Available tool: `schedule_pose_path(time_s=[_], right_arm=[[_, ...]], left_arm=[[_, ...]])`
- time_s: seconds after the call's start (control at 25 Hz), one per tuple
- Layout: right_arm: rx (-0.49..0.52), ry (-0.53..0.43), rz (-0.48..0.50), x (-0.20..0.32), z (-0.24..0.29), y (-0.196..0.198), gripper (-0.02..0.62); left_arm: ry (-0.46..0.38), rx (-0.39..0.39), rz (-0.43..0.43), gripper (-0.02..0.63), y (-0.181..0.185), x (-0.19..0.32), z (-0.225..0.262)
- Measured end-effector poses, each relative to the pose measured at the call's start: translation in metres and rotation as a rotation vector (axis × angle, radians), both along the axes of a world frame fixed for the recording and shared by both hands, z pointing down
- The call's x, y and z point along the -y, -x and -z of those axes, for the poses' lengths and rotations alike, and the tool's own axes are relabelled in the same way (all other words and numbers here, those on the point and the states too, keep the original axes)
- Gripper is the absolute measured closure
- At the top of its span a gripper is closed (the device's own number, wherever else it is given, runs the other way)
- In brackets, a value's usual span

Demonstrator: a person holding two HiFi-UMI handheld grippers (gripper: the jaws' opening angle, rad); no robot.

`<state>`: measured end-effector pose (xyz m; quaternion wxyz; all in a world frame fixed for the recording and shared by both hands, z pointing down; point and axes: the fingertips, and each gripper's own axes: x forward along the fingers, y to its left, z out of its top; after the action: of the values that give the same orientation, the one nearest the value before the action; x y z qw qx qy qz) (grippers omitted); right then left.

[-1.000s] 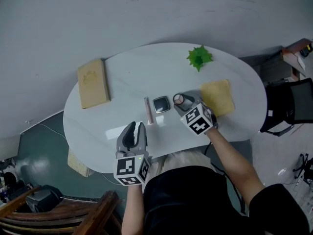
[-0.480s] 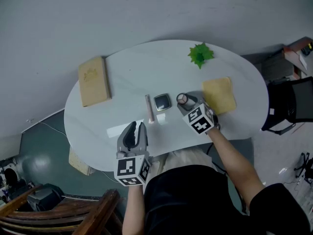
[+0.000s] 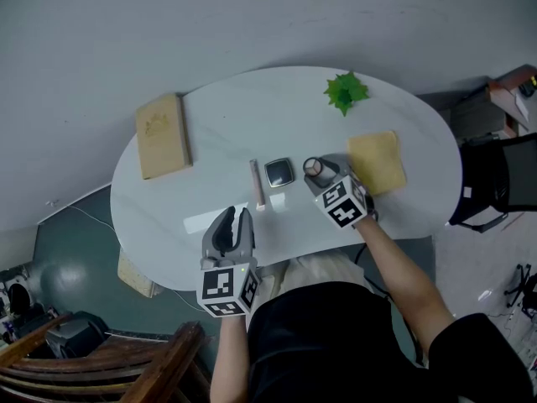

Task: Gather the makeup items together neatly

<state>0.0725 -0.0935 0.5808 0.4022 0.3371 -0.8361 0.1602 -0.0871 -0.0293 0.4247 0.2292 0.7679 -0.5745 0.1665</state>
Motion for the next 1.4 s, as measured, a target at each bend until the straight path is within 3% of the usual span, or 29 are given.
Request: schedule_pose_path(time_s=[0.36,1.12,1.4], right_arm=[[0.023,-0.023,0.011,-0.007,0.012,0.001,0.373],[0.063,-0.144,-0.089,-0.062,0.091,0.022,0.376],[0.109,-0.211,-0.118,-0.093,0.139,0.049,0.442]], left_arm=[[-0.017,-0.011,0.018,0.518,0.000,-0.006,0.003],[-0.052,-0.053,-0.130,0.518,0.010,-0.027,0.013],[-0.097,-0.075,-0.193,0.518,0.015,-0.037,0.033]])
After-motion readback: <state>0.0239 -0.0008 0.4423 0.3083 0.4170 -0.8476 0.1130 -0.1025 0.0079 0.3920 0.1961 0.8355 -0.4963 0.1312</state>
